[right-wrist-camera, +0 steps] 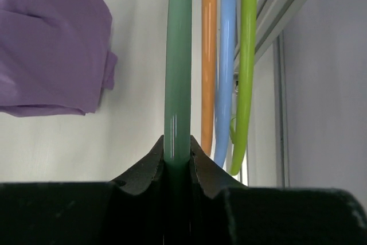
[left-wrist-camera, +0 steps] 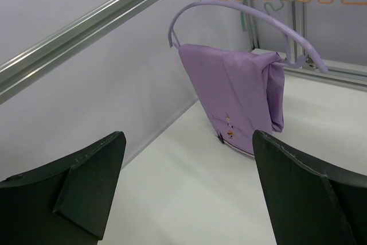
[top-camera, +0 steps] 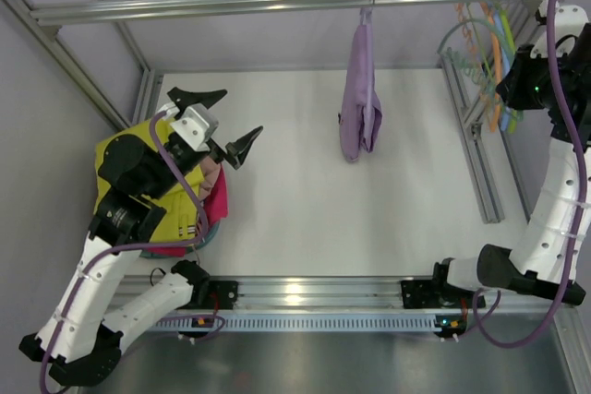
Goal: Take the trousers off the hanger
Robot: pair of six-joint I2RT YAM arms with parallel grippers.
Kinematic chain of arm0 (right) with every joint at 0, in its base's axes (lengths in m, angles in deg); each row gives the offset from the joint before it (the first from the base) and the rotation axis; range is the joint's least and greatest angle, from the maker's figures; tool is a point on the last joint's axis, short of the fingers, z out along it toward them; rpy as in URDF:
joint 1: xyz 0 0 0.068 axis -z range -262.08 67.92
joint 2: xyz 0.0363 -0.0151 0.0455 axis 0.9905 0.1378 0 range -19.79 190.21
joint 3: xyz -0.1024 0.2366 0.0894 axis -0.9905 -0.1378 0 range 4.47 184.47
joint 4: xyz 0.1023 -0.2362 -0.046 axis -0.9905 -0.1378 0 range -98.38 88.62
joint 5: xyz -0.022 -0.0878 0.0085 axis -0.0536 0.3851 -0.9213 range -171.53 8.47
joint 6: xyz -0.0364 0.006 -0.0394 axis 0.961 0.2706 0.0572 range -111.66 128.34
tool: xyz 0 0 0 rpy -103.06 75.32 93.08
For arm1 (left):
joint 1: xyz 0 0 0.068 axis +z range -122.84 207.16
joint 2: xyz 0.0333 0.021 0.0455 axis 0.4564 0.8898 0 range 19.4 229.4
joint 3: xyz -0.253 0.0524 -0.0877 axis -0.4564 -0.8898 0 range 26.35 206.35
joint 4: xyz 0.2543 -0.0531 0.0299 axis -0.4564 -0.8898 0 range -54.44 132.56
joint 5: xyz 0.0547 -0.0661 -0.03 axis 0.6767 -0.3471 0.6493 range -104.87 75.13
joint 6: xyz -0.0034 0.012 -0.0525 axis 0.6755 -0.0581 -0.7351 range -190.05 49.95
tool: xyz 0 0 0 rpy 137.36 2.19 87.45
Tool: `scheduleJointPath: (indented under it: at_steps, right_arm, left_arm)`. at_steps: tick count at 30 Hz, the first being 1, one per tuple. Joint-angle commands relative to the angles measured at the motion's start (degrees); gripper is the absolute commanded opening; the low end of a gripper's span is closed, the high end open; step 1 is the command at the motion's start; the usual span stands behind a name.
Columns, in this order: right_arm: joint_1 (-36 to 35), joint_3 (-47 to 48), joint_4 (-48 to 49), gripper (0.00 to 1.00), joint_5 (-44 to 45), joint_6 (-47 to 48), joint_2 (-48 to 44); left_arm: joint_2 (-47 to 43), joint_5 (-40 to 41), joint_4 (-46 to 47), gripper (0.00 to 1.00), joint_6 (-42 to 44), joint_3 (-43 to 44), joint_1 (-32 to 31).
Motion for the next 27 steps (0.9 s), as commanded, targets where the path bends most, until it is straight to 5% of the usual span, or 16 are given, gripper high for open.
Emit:
scheduleJointPath:
  at_steps: [1,10,12,13,16,21,25,27]
  right_arm:
    - [0.9,-3.4,2.5,0.0,-6.0,0.8,-2.2]
    - [1.3,-19.3,10.9,0.01,-4.4,2.4,-11.5]
    - [1.3,-19.6,10.1,0.14,-2.8,2.1,-11.2]
    - [1.5,-19.8,9.6,0.33,-2.4,2.1,-11.2]
    - [1.7,-20.6,9.3,0.54,-1.6,2.0,-12.8]
    - [1.9,-20.7,8.2,0.73,-1.3,2.4,-15.9]
    - [1.9,-19.1,6.0,0.99,-2.9,1.6,-18.4]
    - [1.9,-17.8,5.6,0.99,-6.3,0.9,-19.3]
  left_arm:
    - [0.0,-0.3,1.8,0.98,0.3,-0.7,0.0]
    - [0.1,-0.3,1.8,0.98,0.2,-1.2,0.1]
    - [0.2,-0.3,1.7,0.98,-0.2,-0.8,0.0]
    - [0.4,-0.3,1.7,0.98,-0.4,-0.8,0.1]
    - [0.5,0.3,1.6,0.98,-1.4,-0.6,0.1]
    - [2.0,2.4,-4.9,0.98,-3.2,1.8,0.1]
    - [6.0,6.9,-12.7,0.98,-4.7,5.2,0.1]
    - [7.3,9.0,-16.6,0.98,-5.2,6.7,0.0]
